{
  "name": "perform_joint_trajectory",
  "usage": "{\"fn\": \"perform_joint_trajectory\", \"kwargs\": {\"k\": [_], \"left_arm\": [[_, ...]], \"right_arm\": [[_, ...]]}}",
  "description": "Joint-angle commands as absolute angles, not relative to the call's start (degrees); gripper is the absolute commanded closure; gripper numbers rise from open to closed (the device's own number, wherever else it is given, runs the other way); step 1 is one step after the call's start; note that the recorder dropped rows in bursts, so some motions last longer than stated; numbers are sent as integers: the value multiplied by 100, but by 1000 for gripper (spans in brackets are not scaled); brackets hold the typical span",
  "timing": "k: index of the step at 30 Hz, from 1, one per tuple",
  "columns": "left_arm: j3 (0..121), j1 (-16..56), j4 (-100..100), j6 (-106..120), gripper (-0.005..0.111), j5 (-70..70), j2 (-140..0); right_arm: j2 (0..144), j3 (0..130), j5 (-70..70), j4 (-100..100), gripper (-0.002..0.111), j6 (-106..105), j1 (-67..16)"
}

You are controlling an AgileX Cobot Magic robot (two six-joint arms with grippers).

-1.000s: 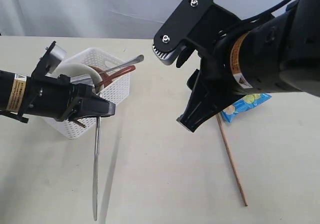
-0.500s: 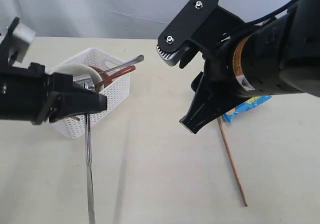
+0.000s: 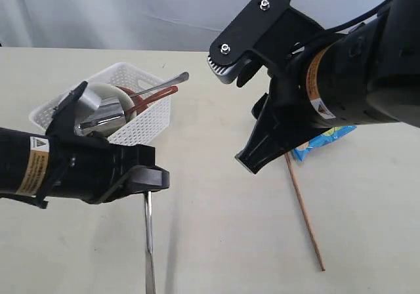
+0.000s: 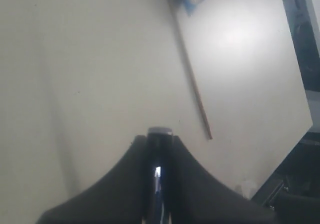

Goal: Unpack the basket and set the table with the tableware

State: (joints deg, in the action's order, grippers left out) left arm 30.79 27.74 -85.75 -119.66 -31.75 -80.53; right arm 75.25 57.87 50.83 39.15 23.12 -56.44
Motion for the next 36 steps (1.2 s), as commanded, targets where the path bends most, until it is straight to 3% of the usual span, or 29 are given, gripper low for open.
{"fn": "perform_joint_trajectory", "kwargs": {"k": [1, 29, 36], "left_arm": [[3440, 2806, -8368, -11864, 107, -3299, -8483], [4691, 2786, -8539, -12034, 107, -3091, -9757], [5201, 2786, -8712, -12215, 107, -3691, -10379]], "right_arm": [[7485, 5784, 5211, 3960, 68, 2403, -5605], [7485, 5784, 5283, 4096, 68, 2646, -5605], [7485, 5784, 5304, 4095, 68, 2674, -5605]]}}
